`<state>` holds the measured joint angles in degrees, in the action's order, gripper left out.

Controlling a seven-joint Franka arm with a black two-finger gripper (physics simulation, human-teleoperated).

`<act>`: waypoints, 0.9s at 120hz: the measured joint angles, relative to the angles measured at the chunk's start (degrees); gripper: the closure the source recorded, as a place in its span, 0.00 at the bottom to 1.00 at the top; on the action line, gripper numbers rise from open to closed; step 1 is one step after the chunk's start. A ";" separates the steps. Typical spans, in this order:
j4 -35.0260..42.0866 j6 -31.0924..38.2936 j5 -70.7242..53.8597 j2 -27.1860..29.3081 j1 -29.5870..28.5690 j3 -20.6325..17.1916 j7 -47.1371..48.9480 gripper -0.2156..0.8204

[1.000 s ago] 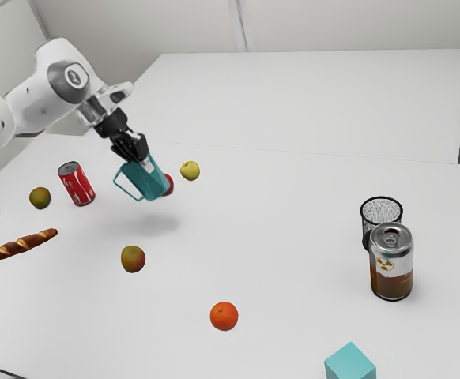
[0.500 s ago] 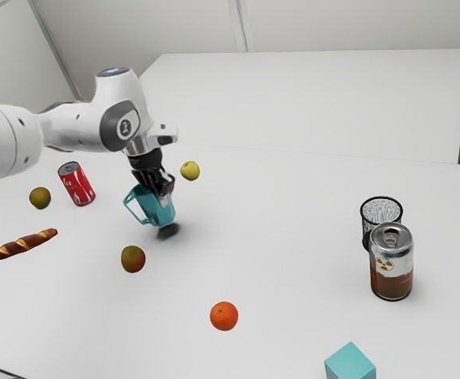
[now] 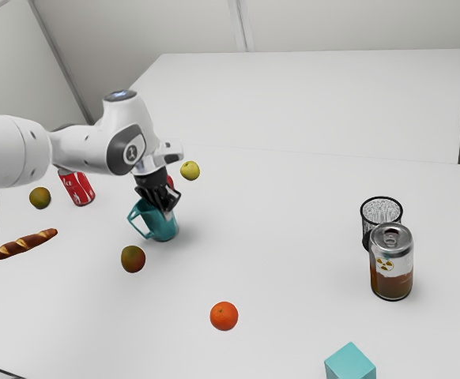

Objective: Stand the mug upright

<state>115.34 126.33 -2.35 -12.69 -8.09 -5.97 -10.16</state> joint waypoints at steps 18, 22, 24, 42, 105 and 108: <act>0.29 0.76 0.53 0.00 0.00 -0.02 1.33 0.73; 0.32 0.89 0.69 0.06 -0.01 -0.05 1.58 0.66; 0.33 0.95 0.75 0.12 0.00 -0.05 1.70 0.62; 0.25 0.95 1.07 2.19 0.06 -0.25 2.61 0.41; -30.46 -18.71 2.39 0.55 0.14 -2.15 3.78 0.23; -31.65 -19.99 2.40 0.41 0.14 -2.17 3.79 0.22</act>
<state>83.68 106.35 0.05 -12.28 -7.95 -8.14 -6.37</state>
